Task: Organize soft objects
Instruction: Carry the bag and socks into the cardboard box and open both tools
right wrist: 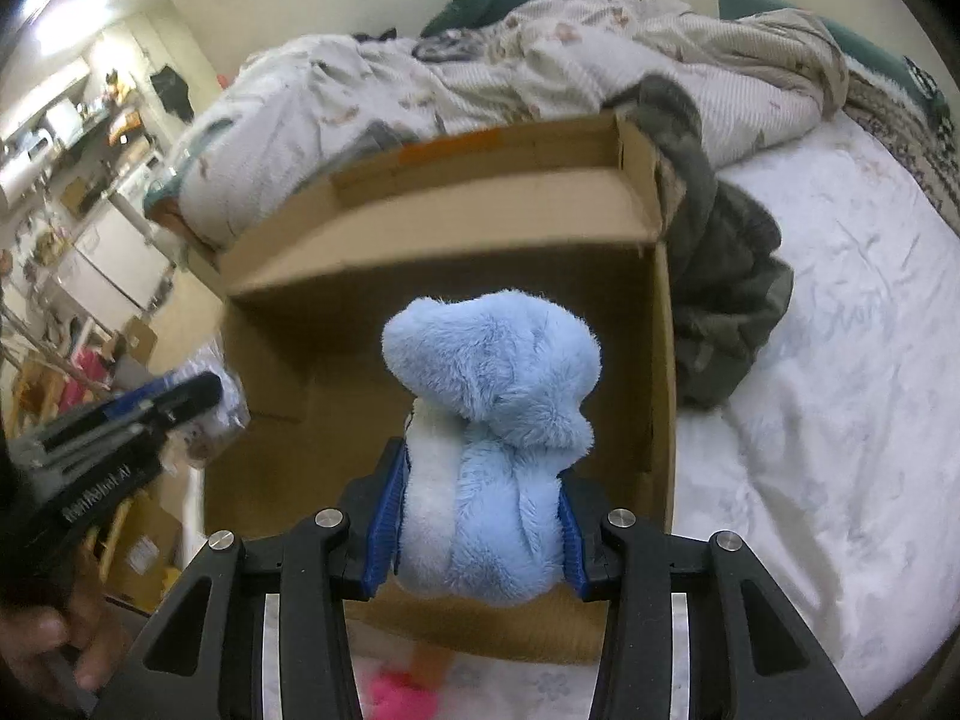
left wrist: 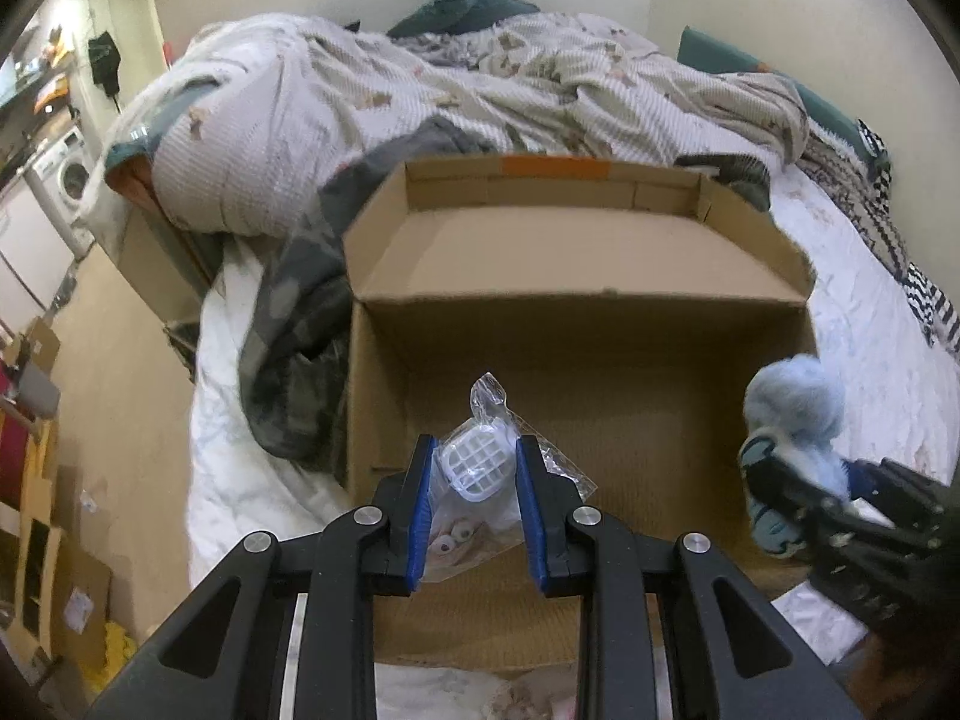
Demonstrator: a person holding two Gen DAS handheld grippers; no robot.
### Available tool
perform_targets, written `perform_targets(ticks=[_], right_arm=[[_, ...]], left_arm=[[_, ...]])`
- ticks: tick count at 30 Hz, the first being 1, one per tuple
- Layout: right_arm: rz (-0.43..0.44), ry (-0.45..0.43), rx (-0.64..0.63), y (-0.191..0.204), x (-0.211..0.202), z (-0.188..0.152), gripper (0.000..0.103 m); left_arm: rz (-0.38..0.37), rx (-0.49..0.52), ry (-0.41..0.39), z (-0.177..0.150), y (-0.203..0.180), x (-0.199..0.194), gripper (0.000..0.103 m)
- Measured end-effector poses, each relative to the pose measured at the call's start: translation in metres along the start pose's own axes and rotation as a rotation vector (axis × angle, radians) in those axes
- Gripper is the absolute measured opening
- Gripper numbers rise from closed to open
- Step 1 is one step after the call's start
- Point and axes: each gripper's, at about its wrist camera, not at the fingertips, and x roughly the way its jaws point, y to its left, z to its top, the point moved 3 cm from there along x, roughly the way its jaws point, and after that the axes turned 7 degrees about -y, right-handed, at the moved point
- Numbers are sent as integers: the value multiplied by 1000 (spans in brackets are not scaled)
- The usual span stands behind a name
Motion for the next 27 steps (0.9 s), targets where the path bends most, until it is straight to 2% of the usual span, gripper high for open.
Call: perform_targets(ticks=[4, 7, 8, 17, 27], right_arm=[[-36, 76, 3, -3, 25, -9, 47], [-123, 121, -71, -1, 40, -16, 47], [-127, 135, -72, -1, 44, -18, 47], [-118, 152, -70, 2, 50, -19, 48], [-65, 133, -29, 6, 45, -12, 50]], left_arm=[[21, -34, 20, -8, 5, 18, 23], [9, -58, 45, -11, 7, 27, 24], [12, -60, 44, -11, 7, 28, 24], [3, -21, 60, -16, -2, 31, 24], [11, 6, 82, -21, -6, 38, 24]])
